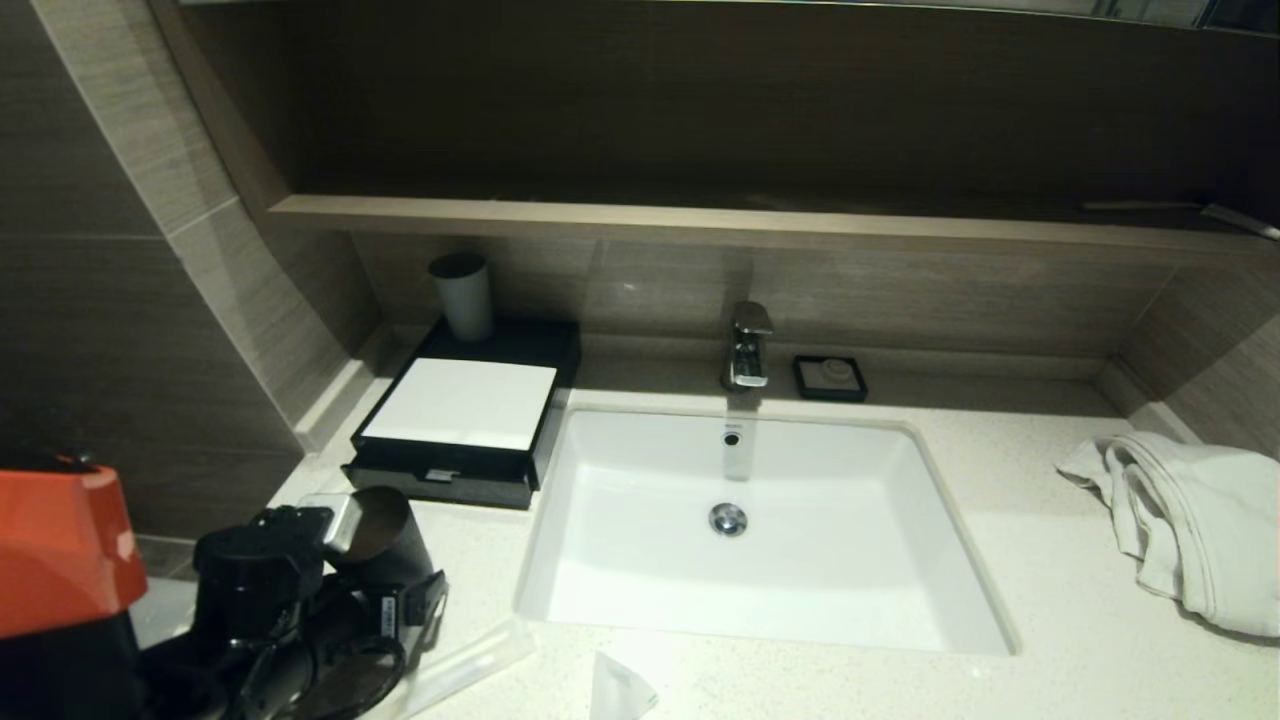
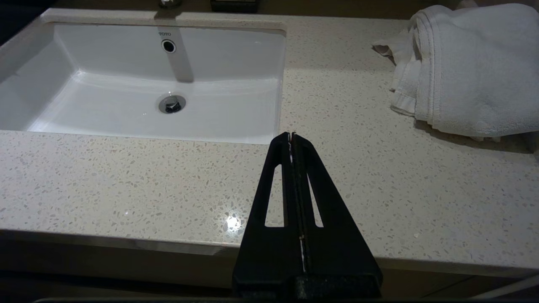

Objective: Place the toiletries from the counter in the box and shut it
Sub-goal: Pick up the cup

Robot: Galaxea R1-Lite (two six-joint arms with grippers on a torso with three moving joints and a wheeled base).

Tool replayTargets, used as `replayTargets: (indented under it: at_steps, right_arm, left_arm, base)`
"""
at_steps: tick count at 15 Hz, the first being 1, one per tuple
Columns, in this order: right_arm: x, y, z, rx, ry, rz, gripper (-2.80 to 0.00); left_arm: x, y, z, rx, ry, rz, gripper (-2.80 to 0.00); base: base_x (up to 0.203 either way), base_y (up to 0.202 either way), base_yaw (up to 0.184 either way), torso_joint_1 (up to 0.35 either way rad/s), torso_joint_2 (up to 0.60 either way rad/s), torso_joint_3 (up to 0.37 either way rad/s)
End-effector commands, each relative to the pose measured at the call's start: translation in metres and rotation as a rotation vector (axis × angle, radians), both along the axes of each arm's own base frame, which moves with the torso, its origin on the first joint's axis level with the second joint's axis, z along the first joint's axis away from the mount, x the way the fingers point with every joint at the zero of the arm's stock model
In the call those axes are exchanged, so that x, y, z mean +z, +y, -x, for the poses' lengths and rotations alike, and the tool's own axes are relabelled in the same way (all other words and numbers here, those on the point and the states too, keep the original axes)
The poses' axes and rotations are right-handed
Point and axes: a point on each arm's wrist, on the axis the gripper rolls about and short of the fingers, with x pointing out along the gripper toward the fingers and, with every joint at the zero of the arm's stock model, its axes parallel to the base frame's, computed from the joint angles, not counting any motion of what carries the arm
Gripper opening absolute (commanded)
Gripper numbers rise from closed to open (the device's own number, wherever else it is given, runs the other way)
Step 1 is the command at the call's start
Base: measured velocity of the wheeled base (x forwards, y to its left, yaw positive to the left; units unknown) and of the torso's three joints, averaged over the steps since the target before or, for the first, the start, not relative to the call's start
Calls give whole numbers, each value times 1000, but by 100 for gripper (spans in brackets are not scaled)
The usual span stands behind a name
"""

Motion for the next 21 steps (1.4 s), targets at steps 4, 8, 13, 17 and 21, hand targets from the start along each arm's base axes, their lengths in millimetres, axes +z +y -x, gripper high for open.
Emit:
replayTargets:
  at_steps: [4, 8, 13, 17, 21]
  right_arm:
    - [0, 0, 0, 0, 0, 0, -280]
    - [0, 0, 0, 0, 0, 0, -280]
    - [0, 0, 0, 0, 0, 0, -280]
    - [0, 0, 0, 0, 0, 0, -280]
    - [0, 0, 0, 0, 0, 0, -280]
  left_arm:
    - [1, -1, -2, 1, -15, 7, 0]
    - [3, -1, -4, 0, -32, 10, 0]
    - [0, -1, -5, -1, -27, 7, 0]
    - [-5, -2, -8, -1, -56, 11, 0]
    - [-6, -3, -9, -6, -60, 15, 0]
  base:
    - [0, 0, 0, 0, 0, 0]
    - [0, 0, 0, 0, 0, 0]
    - [0, 0, 0, 0, 0, 0]
    - [0, 0, 0, 0, 0, 0]
    - [0, 0, 0, 0, 0, 0]
